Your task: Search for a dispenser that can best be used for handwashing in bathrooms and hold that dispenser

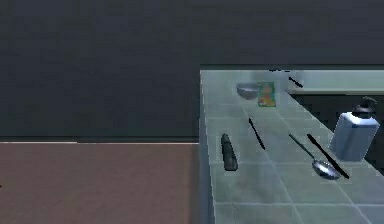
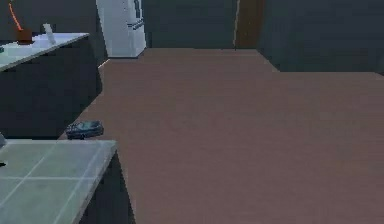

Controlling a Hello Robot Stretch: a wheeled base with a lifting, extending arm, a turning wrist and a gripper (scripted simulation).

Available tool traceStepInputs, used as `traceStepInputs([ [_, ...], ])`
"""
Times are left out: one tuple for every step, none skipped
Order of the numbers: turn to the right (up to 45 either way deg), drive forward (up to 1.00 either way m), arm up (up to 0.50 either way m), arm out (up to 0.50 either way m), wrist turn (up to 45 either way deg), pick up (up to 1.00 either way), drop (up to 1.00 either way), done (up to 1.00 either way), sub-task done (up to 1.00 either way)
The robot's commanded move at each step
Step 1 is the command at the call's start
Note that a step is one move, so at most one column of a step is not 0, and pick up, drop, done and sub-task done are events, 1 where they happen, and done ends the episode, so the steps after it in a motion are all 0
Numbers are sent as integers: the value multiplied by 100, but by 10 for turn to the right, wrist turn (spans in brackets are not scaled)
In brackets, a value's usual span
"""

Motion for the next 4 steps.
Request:
traceStepInputs([
  [450, 0, 0, 0, 0, 0, 0, 0, 0],
  [330, 0, 0, 0, 0, 0, 0, 0, 0],
  [0, 25, 0, 0, 0, 0, 0, 0, 0],
  [-450, 0, 0, 0, 0, 0, 0, 0, 0],
])
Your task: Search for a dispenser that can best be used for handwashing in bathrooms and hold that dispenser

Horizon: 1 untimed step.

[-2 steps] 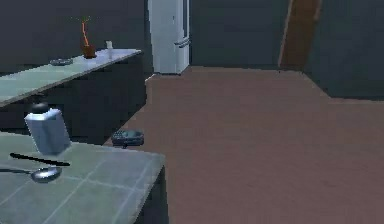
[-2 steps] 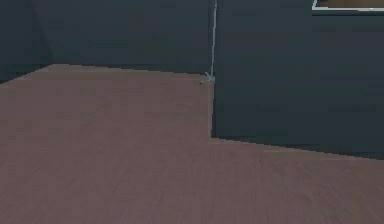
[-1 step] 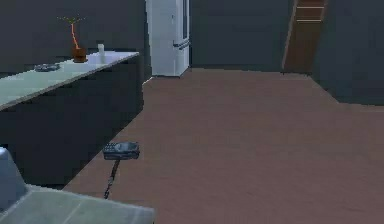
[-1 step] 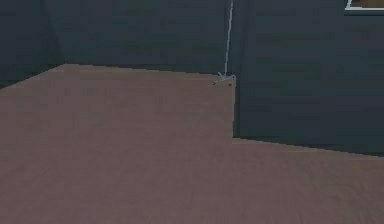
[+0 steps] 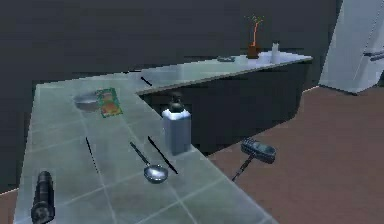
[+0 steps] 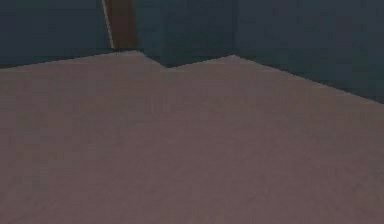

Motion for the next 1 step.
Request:
traceStepInputs([
  [-450, 0, 0, 0, 0, 0, 0, 0, 0],
])
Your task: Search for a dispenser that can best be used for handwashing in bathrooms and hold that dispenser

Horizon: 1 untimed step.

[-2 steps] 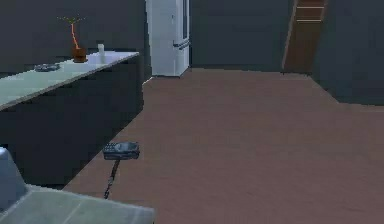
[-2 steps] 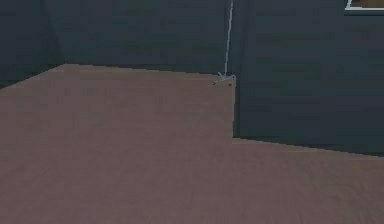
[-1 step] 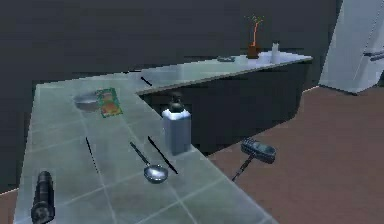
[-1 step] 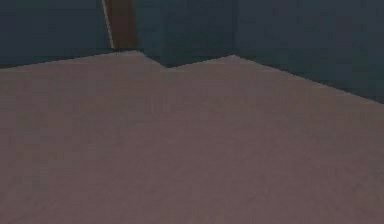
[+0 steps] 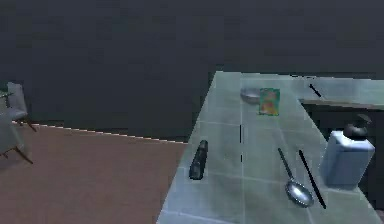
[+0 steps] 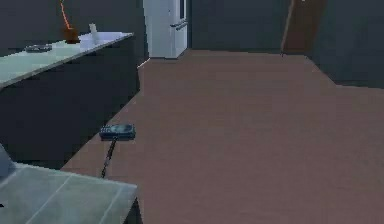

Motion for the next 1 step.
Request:
traceStepInputs([
  [-420, 0, 0, 0, 0, 0, 0, 0, 0],
])
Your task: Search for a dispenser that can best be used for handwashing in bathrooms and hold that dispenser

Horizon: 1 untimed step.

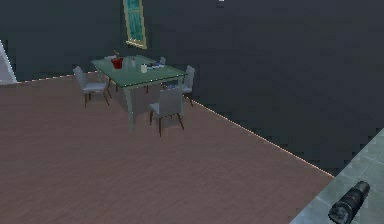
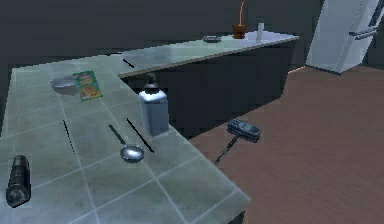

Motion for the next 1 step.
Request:
traceStepInputs([
  [0, 0, 50, 0, 0, 0, 0, 0, 0],
])
